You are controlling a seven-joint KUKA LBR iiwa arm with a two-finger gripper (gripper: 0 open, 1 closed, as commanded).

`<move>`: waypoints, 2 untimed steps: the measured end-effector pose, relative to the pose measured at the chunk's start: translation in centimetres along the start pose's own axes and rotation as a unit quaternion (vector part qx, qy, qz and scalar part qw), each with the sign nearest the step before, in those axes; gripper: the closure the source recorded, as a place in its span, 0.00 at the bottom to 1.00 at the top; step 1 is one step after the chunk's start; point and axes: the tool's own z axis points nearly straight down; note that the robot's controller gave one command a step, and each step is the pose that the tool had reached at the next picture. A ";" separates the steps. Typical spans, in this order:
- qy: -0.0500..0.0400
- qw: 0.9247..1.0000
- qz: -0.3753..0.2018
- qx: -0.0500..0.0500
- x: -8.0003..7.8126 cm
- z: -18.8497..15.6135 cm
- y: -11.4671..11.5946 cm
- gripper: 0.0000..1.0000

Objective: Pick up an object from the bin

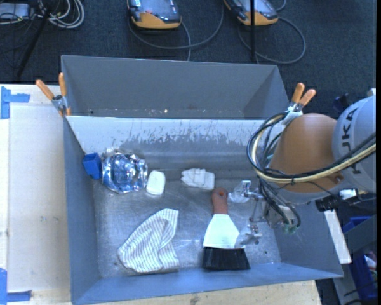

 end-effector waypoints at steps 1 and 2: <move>0.008 0.999 0.040 -0.001 -0.4 6.0 4.7 1.00; 0.008 0.999 0.040 -0.001 -0.4 6.0 4.7 1.00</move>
Offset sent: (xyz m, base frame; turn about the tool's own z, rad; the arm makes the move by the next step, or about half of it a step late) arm 0.0000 0.0000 0.0000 0.0000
